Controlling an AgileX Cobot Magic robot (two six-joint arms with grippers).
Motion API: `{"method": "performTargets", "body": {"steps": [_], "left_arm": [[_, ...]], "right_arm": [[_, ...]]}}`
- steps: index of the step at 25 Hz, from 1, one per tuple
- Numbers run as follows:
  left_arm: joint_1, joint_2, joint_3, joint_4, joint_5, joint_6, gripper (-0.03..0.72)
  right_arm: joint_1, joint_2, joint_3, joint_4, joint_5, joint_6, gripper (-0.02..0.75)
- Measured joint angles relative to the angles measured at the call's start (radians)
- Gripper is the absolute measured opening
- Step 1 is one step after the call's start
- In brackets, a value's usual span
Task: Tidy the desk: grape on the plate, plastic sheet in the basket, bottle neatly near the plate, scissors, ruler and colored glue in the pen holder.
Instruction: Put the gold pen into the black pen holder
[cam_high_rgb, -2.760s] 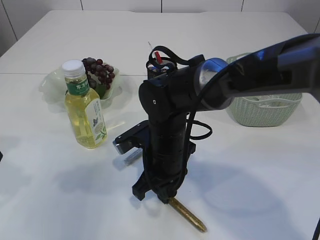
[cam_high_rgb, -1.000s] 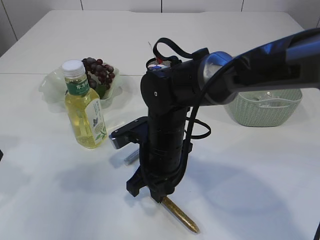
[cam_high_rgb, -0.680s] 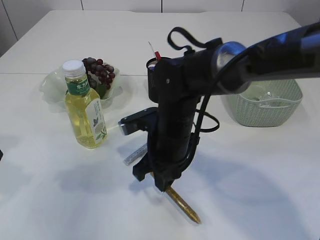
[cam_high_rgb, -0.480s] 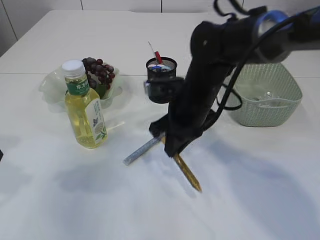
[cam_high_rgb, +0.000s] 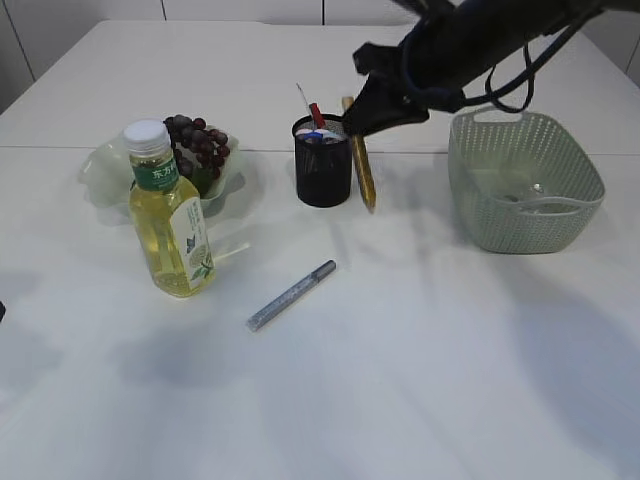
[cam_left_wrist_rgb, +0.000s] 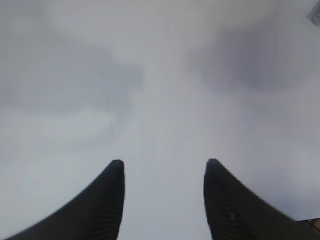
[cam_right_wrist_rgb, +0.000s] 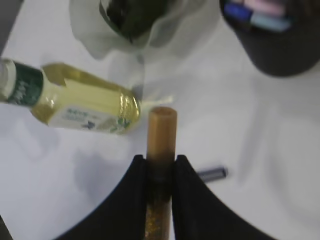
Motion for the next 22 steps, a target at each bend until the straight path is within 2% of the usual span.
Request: {"method": "performTargets", "body": {"steps": [6,22], "left_arm": [[0.0,0.0,0.0,0.0,0.001,0.0,0.372],[0.0,0.0,0.0,0.0,0.004,0.0,0.372]], "right_arm": [[-0.067,0.065,-0.119,0.136,-0.065,-0.111,0.114],[-0.071,0.322,-0.411,0.468,-0.322,-0.562,0.113]]}}
